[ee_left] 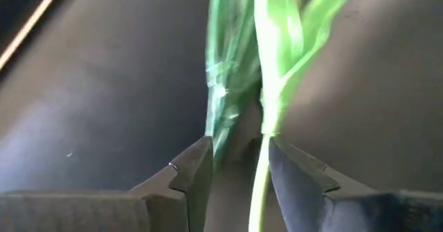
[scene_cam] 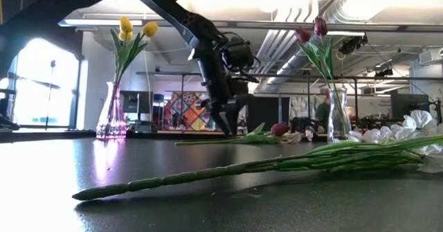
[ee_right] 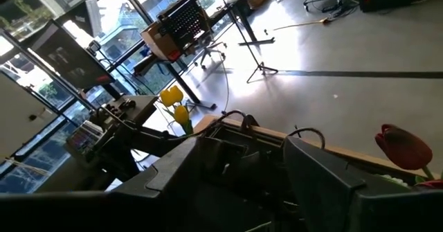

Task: Sort flowers into vase by color
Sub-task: Put the red flower into the top transparent vase

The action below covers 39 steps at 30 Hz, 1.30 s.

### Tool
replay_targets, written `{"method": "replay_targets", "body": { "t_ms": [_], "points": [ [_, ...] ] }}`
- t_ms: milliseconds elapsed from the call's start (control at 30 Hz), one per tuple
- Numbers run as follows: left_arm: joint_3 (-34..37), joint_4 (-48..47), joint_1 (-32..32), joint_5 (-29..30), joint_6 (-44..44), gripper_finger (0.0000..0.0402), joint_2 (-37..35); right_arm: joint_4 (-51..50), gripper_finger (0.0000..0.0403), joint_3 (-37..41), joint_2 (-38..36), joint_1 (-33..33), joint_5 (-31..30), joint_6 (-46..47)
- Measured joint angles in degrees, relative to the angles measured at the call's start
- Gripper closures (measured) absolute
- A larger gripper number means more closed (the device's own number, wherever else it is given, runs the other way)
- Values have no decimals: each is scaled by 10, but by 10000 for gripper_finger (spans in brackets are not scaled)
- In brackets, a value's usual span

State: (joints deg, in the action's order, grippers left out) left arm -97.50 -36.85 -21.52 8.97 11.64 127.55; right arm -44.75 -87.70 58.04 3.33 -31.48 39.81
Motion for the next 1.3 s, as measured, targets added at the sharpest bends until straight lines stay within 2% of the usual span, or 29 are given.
{"method": "replay_targets", "body": {
  "t_ms": [167, 400, 733, 1000, 1300],
  "points": [
    [-3, -21, -8, -36, -2, 277, 0, 0, 203, 0, 0, 0, 1, 7],
    [1, -108, -10, -34, 2, 277, 1, 1, 203, 0, 0, 0, 1, 13],
    [20, -110, 5, -14, 19, 278, 1, 17, 203, 0, 0, 0, 2, 7],
    [-4, -161, 23, -8, 41, 286, 2, 17, 203, 0, 0, 0, 2, 7],
    [-17, -146, 41, -9, 18, 287, 14, 17, 203, 0, 0, 0, 3, 7]
  ]
}}
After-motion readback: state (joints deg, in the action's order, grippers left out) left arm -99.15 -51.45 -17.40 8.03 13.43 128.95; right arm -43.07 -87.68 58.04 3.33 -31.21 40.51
